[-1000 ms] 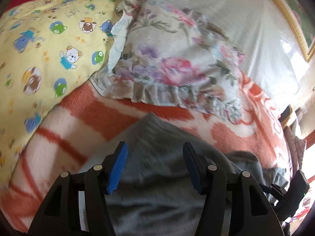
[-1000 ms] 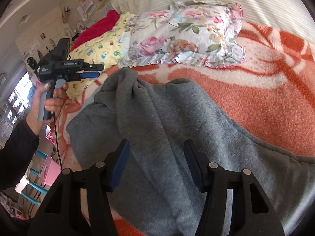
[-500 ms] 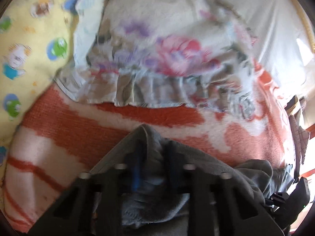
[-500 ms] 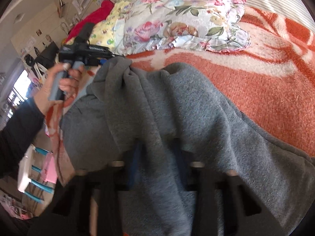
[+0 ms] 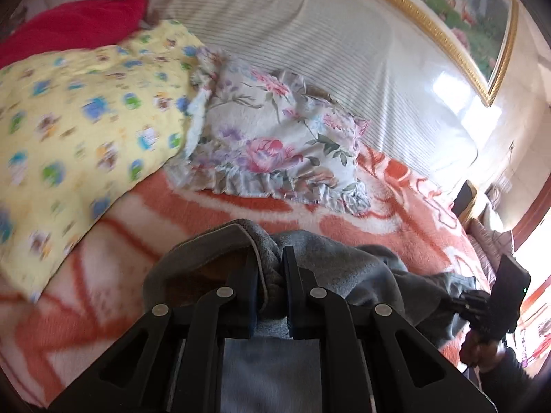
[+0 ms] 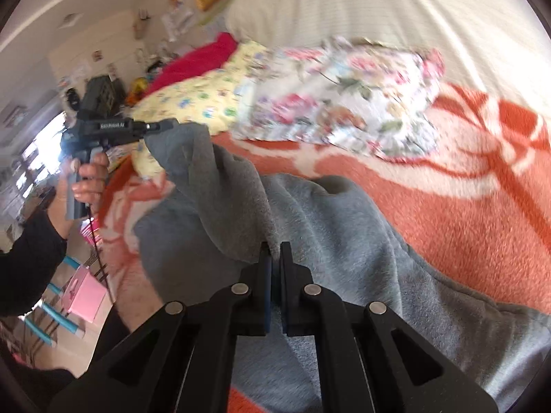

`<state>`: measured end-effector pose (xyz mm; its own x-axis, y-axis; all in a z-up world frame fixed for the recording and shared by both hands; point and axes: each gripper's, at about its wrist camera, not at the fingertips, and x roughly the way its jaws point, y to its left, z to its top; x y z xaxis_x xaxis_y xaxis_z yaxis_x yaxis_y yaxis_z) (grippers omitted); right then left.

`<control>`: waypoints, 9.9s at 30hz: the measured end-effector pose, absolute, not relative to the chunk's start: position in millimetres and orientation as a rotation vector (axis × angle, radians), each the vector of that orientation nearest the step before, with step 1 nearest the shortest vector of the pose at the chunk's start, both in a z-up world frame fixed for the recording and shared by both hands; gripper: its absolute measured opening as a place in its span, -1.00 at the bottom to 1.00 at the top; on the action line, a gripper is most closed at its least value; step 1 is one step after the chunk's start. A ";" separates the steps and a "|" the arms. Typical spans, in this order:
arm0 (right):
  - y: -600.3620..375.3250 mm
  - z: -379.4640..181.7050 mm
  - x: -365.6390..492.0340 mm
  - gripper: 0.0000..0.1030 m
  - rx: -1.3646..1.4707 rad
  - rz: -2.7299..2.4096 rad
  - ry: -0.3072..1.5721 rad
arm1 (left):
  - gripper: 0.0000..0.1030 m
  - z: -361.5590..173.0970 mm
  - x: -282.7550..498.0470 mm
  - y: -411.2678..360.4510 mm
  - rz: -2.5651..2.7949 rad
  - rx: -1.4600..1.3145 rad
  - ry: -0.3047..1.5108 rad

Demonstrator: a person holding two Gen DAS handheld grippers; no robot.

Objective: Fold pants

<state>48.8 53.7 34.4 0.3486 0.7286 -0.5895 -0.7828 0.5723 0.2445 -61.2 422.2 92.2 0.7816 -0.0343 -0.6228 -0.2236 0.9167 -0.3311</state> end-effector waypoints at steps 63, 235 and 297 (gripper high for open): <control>49.2 11.1 58.0 0.16 0.047 0.856 0.846 | 0.13 -2.0 -163.8 416.3 0.363 -0.600 0.762; -46.3 -32.9 42.6 -0.67 0.639 0.886 0.926 | -0.80 -34.4 81.7 143.9 -0.518 -0.483 0.956; -36.4 -32.3 80.6 -0.19 0.231 0.660 0.990 | -0.15 -49.4 4.7 122.9 -0.361 -0.630 1.069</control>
